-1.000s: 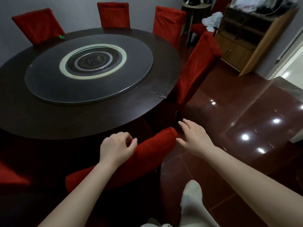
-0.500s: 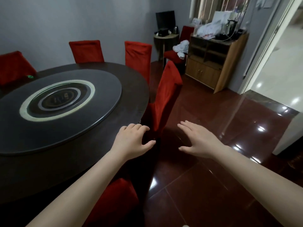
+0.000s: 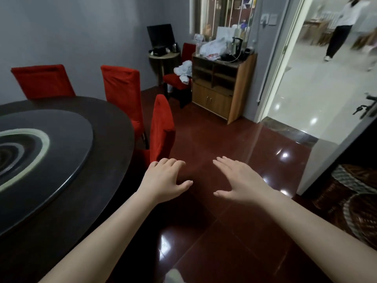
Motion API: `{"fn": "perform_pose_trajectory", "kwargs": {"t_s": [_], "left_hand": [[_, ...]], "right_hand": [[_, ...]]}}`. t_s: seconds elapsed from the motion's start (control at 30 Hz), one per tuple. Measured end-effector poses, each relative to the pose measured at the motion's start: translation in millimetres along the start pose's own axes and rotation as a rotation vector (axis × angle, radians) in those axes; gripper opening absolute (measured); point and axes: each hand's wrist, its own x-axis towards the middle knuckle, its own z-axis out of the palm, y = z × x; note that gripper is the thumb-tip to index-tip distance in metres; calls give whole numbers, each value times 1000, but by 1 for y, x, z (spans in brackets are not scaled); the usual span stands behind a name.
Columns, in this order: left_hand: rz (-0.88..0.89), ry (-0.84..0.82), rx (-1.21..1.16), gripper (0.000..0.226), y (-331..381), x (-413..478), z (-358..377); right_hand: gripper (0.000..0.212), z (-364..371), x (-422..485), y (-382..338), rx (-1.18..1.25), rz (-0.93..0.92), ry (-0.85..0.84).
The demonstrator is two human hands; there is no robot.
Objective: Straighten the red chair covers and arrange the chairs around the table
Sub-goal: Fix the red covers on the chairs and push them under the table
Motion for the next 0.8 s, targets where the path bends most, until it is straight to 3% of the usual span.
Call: {"fn": "perform_pose_trajectory", "kwargs": {"t_s": [0.47, 0.8], "left_hand": [[132, 14, 7, 66, -61, 233, 21], [180, 14, -28, 65, -101, 337, 32]], "right_hand": [[97, -24, 143, 130, -15, 174, 36], [96, -27, 250, 161, 24, 189, 33]]}}
